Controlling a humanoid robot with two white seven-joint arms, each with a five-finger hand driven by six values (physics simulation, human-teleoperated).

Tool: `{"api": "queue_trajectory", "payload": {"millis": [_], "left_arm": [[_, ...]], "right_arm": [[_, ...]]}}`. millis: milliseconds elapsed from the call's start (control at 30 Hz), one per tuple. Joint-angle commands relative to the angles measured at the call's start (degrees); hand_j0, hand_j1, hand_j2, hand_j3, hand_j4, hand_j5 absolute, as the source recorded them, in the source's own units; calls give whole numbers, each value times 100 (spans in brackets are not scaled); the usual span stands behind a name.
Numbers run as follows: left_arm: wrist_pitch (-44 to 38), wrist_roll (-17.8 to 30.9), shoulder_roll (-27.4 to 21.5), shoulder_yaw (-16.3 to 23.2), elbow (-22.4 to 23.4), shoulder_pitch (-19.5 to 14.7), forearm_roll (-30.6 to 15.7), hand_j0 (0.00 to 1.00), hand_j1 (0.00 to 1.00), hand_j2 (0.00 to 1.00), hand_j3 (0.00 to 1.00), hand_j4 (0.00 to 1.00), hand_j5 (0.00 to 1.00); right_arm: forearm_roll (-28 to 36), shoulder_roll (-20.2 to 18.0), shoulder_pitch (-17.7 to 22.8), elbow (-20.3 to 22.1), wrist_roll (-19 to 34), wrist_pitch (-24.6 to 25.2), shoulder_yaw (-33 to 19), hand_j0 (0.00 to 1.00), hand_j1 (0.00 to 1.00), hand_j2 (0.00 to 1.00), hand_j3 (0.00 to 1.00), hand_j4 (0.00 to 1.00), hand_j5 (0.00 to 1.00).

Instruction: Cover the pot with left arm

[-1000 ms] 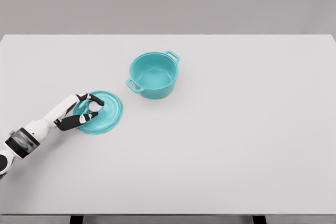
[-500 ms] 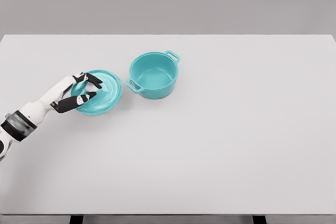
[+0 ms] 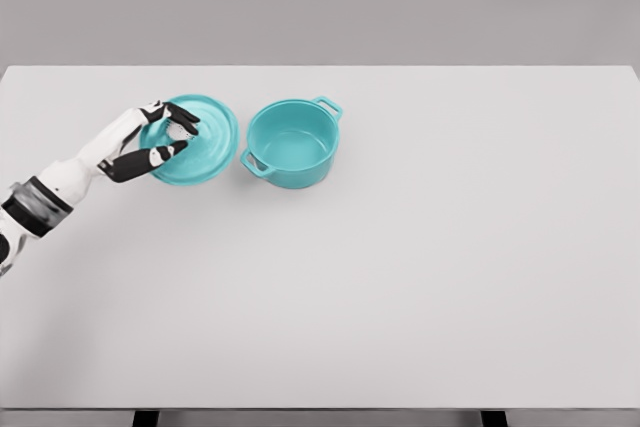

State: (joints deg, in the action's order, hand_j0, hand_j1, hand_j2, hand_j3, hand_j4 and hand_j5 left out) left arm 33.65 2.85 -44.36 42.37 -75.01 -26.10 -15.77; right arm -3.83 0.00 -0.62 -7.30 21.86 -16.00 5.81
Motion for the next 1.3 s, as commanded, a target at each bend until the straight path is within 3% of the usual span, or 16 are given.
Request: {"api": "queue_trajectory", "payload": {"millis": [0,467,933,1267], "left_arm": [[-34,40,121,8,4,0,4,47,47,47,47,47,47],[-342,224,578,333,66,-369,74,47,47,47,47,47,47],[-597,523,973,500,575,-852,188,47,47,47,47,47,47],[-588,611,1465,667,1182,-1239,241,47,47,47,47,47,47]], "right_arm": [[-4,0,0,0,2,1,-1,100,100,100,100,100,100],[-4,0,0,0,2,1,-1,100,100,100,100,100,100],[-4,0,0,0,2,1,-1,100,100,100,100,100,100],[-4,0,0,0,2,-8,-1,100,100,100,100,100,100]]}}
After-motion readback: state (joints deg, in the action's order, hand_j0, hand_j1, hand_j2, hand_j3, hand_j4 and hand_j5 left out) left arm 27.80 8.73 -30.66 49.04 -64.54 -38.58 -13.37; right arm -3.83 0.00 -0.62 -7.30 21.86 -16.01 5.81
